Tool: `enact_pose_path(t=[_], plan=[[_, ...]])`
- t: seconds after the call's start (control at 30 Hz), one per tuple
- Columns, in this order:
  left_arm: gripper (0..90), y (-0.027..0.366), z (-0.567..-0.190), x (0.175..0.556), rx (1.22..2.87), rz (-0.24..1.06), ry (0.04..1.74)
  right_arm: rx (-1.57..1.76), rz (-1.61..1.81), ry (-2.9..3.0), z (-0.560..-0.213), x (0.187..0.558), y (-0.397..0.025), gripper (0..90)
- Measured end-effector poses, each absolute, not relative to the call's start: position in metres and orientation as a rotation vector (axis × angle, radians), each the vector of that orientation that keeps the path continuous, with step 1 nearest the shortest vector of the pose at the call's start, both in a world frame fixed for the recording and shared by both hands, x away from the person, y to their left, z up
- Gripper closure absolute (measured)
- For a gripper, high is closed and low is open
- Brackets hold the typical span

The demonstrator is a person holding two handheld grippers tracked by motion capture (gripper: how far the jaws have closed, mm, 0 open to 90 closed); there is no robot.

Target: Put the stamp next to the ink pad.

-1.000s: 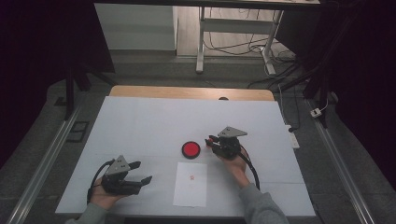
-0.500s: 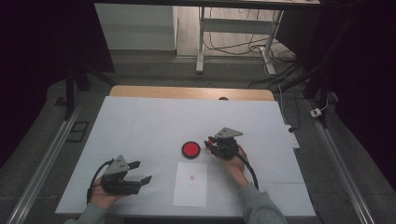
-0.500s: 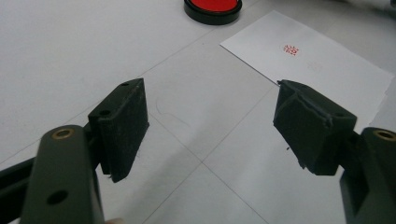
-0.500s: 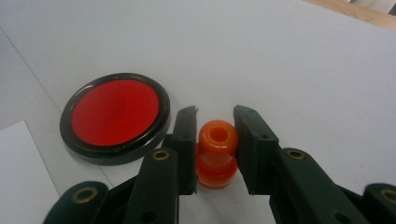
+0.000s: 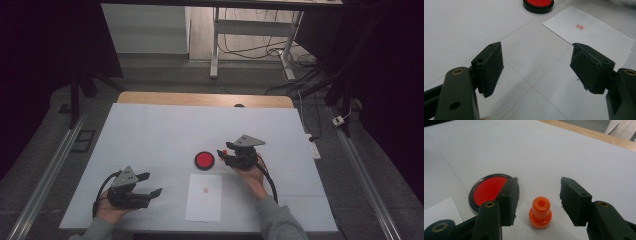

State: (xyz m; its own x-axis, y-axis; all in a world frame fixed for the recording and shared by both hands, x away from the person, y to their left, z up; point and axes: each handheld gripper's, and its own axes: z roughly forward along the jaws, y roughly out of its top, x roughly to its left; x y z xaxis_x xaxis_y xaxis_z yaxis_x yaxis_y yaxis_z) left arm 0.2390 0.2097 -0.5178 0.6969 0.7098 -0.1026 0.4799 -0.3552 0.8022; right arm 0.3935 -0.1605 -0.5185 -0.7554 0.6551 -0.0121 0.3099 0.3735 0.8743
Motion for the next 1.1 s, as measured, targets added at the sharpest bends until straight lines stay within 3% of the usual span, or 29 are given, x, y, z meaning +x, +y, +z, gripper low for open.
enact_pose_path(t=[0.43,1.1], plan=[[26.3,0.213,-0.518,0.239,2.012,0.332,0.93,0.829,1.371,2.294,-0.503,0.38,-0.175,47.5],[26.4,0.214,-0.519,0.24,2.013,0.338,0.939,0.829,1.323,2.272,-0.493,0.322,-0.249,47.3]])
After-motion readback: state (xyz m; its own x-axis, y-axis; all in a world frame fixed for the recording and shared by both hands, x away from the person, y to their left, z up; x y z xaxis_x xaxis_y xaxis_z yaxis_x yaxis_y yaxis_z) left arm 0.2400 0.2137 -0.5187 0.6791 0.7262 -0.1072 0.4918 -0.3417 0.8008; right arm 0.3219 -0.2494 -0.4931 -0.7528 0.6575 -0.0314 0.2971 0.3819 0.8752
